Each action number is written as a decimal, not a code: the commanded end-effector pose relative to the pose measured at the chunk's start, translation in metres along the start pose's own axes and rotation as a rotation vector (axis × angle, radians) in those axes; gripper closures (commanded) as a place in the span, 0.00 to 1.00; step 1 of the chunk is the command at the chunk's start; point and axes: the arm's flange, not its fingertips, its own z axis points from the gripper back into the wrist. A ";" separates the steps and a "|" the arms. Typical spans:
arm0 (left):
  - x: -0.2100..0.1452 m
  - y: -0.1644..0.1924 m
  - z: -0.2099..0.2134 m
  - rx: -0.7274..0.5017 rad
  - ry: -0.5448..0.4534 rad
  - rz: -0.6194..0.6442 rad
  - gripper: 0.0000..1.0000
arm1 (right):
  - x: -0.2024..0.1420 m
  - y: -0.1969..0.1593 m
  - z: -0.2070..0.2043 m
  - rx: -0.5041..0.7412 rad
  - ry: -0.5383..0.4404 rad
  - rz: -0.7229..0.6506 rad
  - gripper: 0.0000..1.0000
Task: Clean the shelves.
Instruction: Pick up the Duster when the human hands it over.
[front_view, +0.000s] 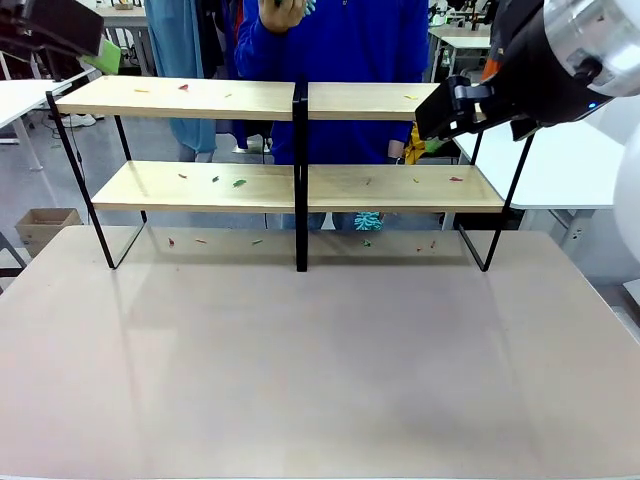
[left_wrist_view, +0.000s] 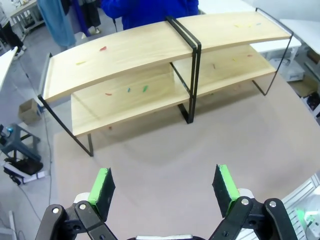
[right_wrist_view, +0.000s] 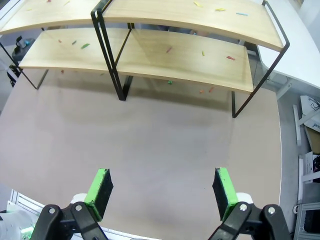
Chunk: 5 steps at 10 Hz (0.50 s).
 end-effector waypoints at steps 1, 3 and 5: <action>-0.003 0.005 -0.003 0.005 0.019 -0.019 0.00 | 0.006 0.003 0.001 0.029 -0.006 -0.034 0.00; -0.001 0.006 -0.006 0.015 0.009 0.008 0.00 | 0.005 0.009 0.005 0.067 -0.027 -0.020 0.00; -0.001 0.001 -0.003 0.003 0.014 -0.004 0.00 | 0.003 0.024 0.016 0.077 -0.065 -0.054 0.00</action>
